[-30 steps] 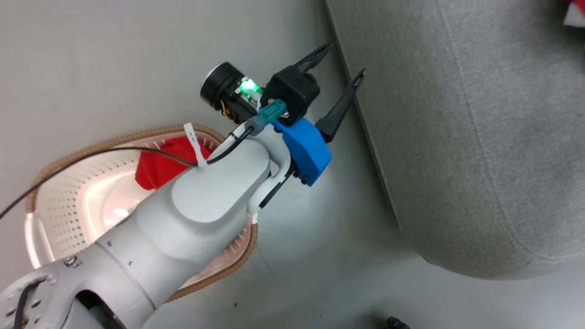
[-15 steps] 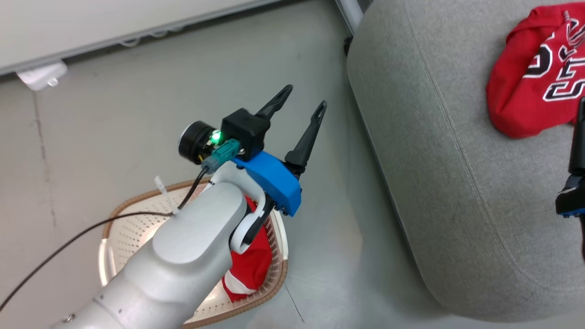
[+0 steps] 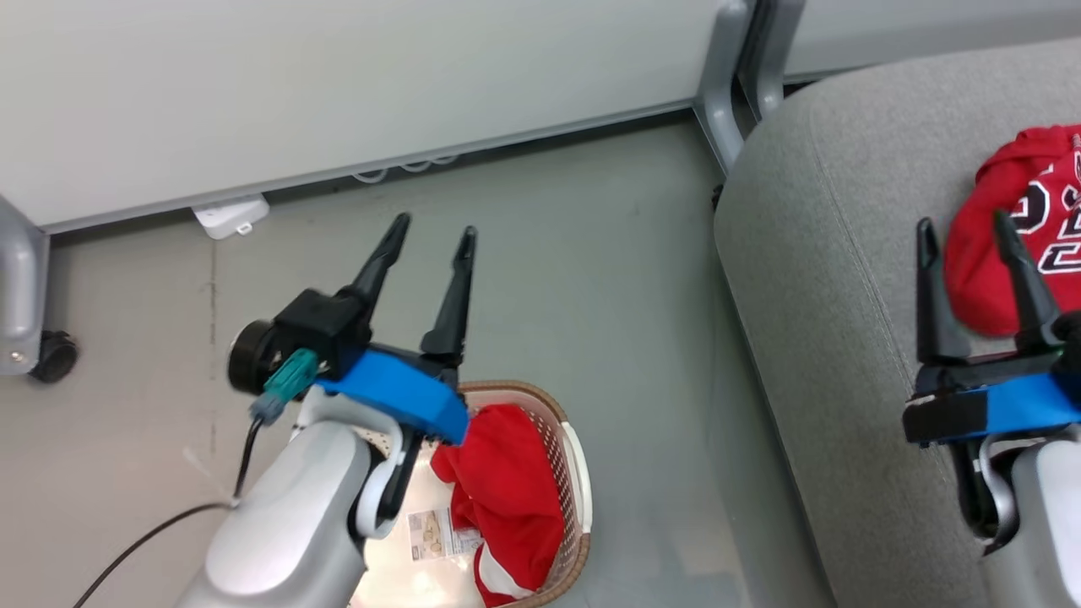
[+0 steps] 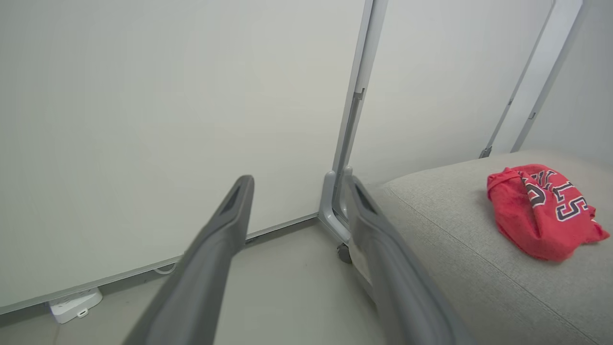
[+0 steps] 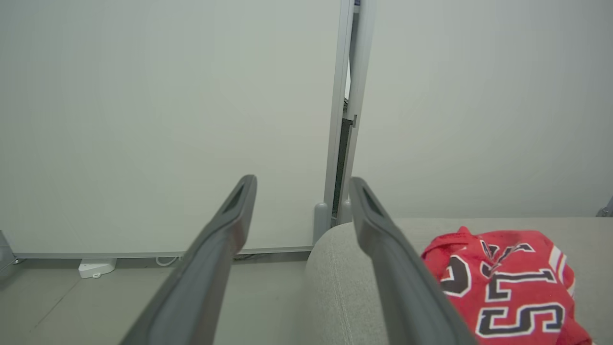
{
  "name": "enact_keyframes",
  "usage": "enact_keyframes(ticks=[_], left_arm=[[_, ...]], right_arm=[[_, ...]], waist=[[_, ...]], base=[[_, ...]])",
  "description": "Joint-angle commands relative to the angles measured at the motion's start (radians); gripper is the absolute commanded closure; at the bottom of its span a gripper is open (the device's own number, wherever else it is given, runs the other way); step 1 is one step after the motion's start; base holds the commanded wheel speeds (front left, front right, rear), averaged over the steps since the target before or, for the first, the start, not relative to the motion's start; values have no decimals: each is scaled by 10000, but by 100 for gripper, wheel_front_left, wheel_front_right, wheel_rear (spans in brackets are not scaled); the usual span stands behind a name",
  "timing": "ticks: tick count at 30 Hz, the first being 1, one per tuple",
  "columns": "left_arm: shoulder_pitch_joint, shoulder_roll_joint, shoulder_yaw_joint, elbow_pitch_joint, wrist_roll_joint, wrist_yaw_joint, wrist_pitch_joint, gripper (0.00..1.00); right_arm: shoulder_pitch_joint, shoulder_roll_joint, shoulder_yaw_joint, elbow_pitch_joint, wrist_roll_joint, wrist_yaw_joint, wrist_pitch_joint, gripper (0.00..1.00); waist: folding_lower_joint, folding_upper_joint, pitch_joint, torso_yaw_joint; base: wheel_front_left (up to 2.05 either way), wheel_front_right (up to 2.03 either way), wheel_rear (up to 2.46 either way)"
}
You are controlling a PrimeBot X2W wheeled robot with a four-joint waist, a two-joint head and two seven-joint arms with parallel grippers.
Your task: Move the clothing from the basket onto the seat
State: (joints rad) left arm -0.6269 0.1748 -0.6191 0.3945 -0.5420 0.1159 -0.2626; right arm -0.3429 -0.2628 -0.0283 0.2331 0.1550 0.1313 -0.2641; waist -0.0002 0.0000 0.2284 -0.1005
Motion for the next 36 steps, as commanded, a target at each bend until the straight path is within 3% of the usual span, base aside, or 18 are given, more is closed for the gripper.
enact_keyframes(ticks=[1, 15, 27, 36], left_arm=[[293, 61, 188, -100, 156, 13, -32, 0], [3361, -349, 3538, -1519, 2166, -702, -31, 0], [4634, -918, 4838, -1444, 3109, -1531, -33, 0], [4872, -1151, 5210, -1279, 3419, -1792, -31, 0]], right_arm=[[201, 91, 71, -95, -22, -10, -5, 0], [1647, 825, 174, -548, -143, -10, -5, 0], [2732, 1156, 33, -282, -237, -9, -5, 0], [3022, 1236, 1, -138, -312, -10, -5, 0]], waist=[[2, 0, -274, 228], [2, 0, -1317, 615], [2, 0, -1892, 688], [2, 0, -2069, 722]], base=[[0, 0, 0], [0, 0, 0], [0, 0, 0], [0, 0, 0]])
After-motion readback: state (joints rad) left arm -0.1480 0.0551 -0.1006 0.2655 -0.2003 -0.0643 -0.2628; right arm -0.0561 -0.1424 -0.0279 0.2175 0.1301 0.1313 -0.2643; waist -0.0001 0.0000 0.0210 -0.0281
